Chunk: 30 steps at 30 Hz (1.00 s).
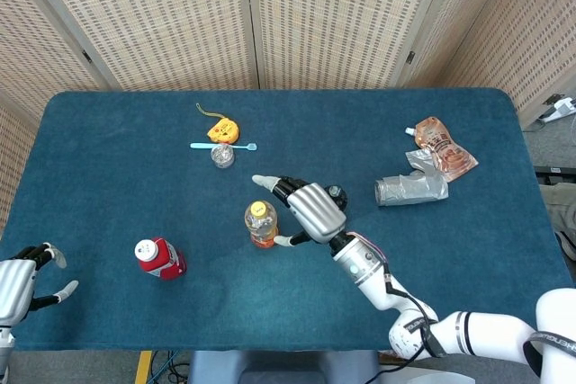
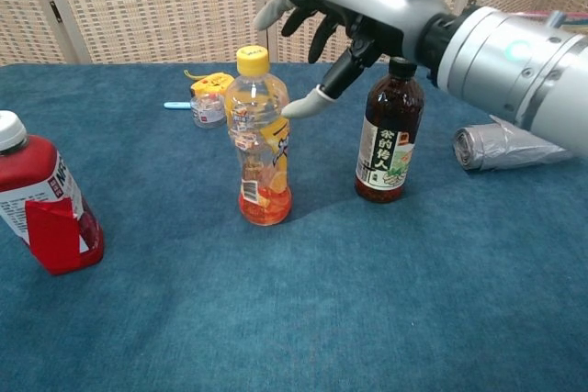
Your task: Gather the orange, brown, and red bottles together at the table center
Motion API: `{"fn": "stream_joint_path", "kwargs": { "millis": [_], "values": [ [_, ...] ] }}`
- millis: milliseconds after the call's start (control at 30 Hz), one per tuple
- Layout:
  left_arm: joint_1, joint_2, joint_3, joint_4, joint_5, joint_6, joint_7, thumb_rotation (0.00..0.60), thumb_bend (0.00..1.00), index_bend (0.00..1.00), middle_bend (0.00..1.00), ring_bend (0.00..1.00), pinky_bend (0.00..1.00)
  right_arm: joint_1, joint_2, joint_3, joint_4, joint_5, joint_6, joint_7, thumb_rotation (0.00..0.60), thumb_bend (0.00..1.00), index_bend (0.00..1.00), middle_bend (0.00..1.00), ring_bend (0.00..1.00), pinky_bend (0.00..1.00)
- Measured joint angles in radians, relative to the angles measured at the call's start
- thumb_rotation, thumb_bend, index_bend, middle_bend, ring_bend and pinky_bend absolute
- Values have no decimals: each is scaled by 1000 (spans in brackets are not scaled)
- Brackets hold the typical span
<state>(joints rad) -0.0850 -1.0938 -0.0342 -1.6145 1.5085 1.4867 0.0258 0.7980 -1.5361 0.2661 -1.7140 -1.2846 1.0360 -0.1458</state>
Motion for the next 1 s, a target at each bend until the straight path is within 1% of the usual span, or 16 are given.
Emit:
{"fn": "stream_joint_path", "kwargs": {
  "millis": [233, 433, 667, 833, 1000],
  "values": [
    [0, 0, -1, -2, -2, 1, 1, 600, 135, 549, 454, 411, 611, -21, 134, -8, -137, 73, 5, -162, 600, 0, 111, 205, 190, 348],
    [-1, 0, -1, -2, -4, -3, 3, 600, 135, 549, 454, 411, 611, -52, 232, -20, -210, 119, 27, -213, 600, 0, 117, 205, 188, 329],
    [-2, -2, -1, -2, -6, -5, 6, 600, 134, 549, 454, 411, 611, -103, 318, -36, -243, 136, 57, -192, 600, 0, 118, 205, 181, 311],
    [-3, -2, 0, -2, -6, -6, 8, 600, 135, 549, 454, 411, 611, -144, 363, -53, -243, 127, 75, -137, 600, 0, 117, 205, 169, 296],
    [-4, -3, 2, -4, -5, -8, 12, 600, 135, 549, 454, 411, 611, -177, 384, -70, -229, 115, 78, -72, 600, 0, 117, 181, 144, 264]
  ]
}}
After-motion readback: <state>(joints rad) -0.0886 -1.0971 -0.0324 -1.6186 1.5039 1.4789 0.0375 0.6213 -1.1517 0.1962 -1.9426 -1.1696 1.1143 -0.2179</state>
